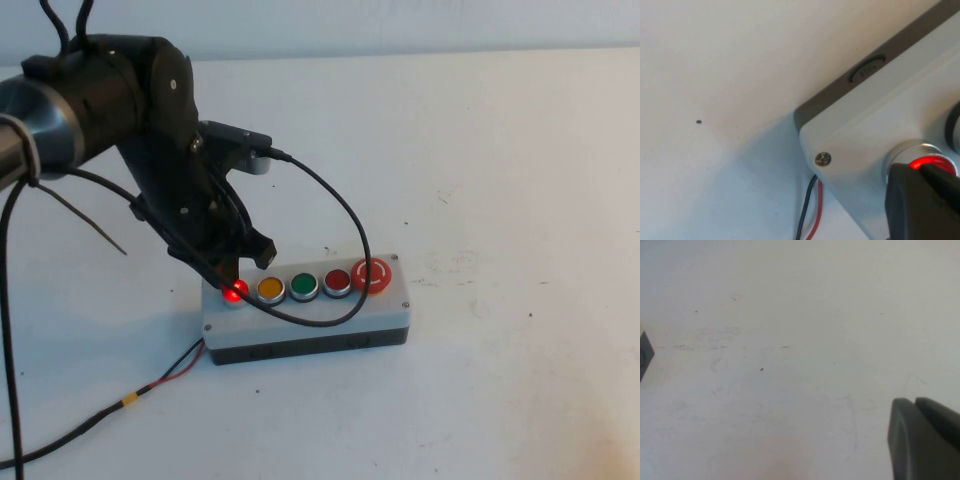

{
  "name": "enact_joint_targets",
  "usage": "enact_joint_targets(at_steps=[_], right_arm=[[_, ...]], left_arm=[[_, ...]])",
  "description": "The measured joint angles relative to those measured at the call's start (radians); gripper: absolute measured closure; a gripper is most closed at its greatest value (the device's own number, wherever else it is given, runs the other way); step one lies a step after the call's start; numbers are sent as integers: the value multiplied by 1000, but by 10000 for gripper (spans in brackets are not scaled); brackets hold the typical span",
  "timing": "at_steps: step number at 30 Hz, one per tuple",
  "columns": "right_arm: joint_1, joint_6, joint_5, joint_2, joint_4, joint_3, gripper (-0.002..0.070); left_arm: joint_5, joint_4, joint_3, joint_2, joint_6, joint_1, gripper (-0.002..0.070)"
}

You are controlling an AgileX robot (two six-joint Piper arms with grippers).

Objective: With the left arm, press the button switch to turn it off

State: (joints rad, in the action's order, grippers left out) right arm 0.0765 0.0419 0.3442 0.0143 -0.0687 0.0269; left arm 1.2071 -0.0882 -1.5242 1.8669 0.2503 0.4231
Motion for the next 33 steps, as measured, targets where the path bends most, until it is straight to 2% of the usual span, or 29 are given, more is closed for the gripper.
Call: enact_joint_targets(at_steps=[4,8,14,21,26,33], right_arm=[[0,0,0,0,0,0,692],[0,0,0,0,0,0,692],[0,0,0,0,0,0,692],[0,0,0,0,0,0,692],[0,0,0,0,0,0,692],[0,0,0,0,0,0,692]], left_arm=[[-46,15,24,-70,0,0,678],[-181,23,119,-279,0,0,678],[-420,20,407,-665,-15,0,678],[-677,18,767,-1050,-112,0,678],[-693,60,887,-1188,-142,0,678],[-686,88,903,-1232,-161,0,678]])
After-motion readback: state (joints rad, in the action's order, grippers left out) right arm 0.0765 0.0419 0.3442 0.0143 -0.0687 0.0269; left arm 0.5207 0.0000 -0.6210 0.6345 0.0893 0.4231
